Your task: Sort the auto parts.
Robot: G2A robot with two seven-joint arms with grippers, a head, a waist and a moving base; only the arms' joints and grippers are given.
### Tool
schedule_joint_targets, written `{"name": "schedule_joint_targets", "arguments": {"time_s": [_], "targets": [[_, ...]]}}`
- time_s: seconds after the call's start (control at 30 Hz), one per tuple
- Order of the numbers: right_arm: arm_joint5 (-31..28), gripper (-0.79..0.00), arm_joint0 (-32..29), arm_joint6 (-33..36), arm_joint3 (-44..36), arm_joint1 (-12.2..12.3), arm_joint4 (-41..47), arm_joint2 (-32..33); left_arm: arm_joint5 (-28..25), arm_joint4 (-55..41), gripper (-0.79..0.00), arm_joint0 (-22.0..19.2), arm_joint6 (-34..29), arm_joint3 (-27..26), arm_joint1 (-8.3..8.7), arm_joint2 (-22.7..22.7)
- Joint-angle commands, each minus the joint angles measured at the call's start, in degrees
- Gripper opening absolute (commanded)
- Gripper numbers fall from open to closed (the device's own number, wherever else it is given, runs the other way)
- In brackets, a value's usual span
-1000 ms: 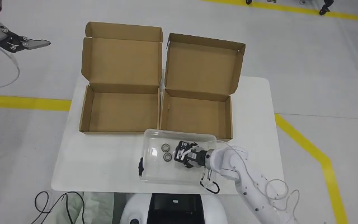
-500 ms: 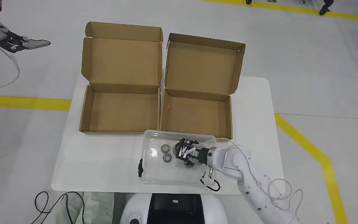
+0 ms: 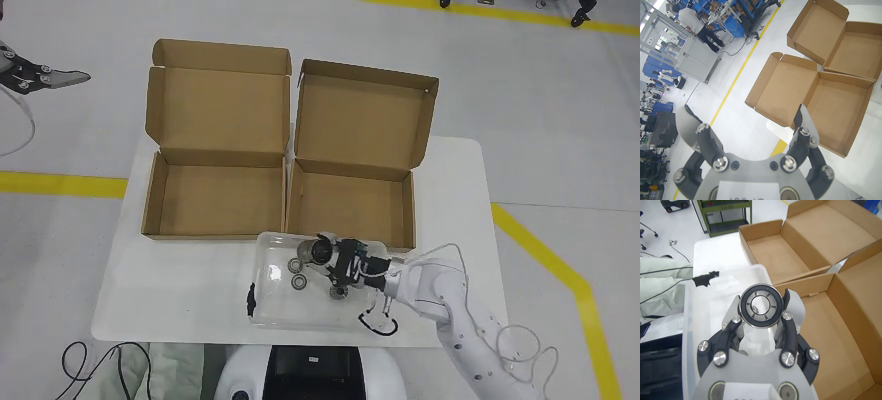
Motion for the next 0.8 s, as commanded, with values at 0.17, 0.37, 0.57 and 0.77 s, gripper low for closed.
{"name": "schedule_joint_targets", "arguments": {"time_s": [0.17, 0.37, 0.57, 0.77], "targets": [[-3.21, -0.785, 1.55, -11.22, 0.47, 0.34, 1.69, 1.70, 0.00, 0.00, 0.000, 0.00, 0.00, 0.00, 0.00, 0.00], [-4.04, -0.785, 5.65, -12.36, 0.96, 0.30, 2.74, 2.05, 0.00, 0.00, 0.000, 0.00, 0.00, 0.00, 0.00, 0.00], [-3.93, -0.785, 9.85, -10.02, -2.09, 0.21, 4.32, 2.17, 0.00, 0.00, 0.000, 0.00, 0.00, 0.00, 0.00, 0.00], [-2.58, -0.785, 12.83, -8.62, -5.53, 0.13, 6.04, 2.67, 0.00, 0.00, 0.000, 0.00, 0.00, 0.00, 0.00, 0.00]]}}
